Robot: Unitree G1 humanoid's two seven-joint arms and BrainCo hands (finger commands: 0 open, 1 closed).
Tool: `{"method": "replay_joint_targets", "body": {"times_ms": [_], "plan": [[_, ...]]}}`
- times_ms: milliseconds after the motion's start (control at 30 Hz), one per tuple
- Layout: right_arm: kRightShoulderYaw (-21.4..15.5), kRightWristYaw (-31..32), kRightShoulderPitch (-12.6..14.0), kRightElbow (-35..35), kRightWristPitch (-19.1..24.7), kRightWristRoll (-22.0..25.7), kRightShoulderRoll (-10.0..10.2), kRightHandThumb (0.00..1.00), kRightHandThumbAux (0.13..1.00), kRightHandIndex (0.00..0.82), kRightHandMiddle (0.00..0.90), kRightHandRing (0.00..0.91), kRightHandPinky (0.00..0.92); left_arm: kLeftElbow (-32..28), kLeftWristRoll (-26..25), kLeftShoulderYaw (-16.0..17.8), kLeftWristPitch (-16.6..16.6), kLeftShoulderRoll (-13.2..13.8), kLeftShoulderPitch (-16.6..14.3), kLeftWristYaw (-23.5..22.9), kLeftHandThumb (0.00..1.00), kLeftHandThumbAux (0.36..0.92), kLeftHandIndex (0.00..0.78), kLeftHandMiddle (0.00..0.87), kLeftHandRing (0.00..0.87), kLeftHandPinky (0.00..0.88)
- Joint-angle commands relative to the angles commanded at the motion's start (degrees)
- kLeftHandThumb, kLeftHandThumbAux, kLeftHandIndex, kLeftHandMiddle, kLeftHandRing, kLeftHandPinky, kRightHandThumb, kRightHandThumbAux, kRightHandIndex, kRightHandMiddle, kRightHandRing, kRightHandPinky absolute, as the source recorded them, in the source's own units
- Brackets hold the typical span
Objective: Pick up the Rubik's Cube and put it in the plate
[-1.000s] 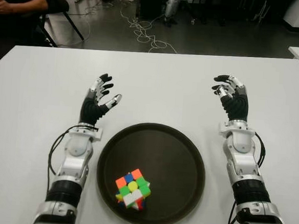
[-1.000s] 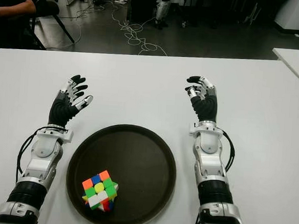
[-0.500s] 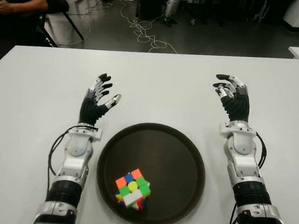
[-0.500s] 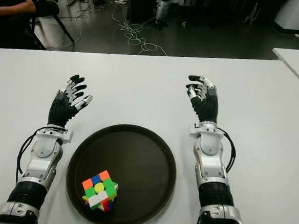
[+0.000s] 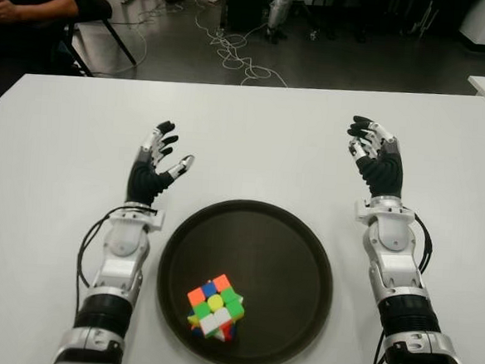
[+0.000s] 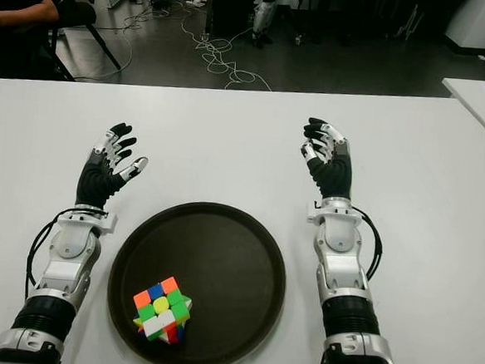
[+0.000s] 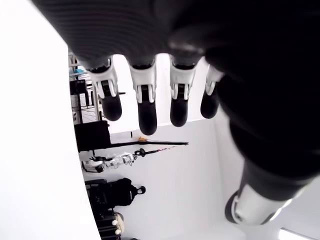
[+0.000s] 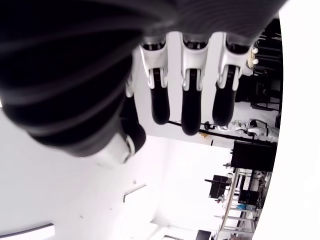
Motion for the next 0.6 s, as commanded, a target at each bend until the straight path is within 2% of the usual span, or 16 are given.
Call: {"method": "replay_joint_targets", "body": {"times_ms": [600], "plan": [[0.4,0.2,0.7,-1.6,1.4,-1.3,-0.3,0.662,0.74,0.395,0.27,0.271,0.284,-1.6,-1.0,0.0,0.6,-0.3,1.0,-1.3,0.048,0.744,0.06,0.127,0.122,0.124]]}}
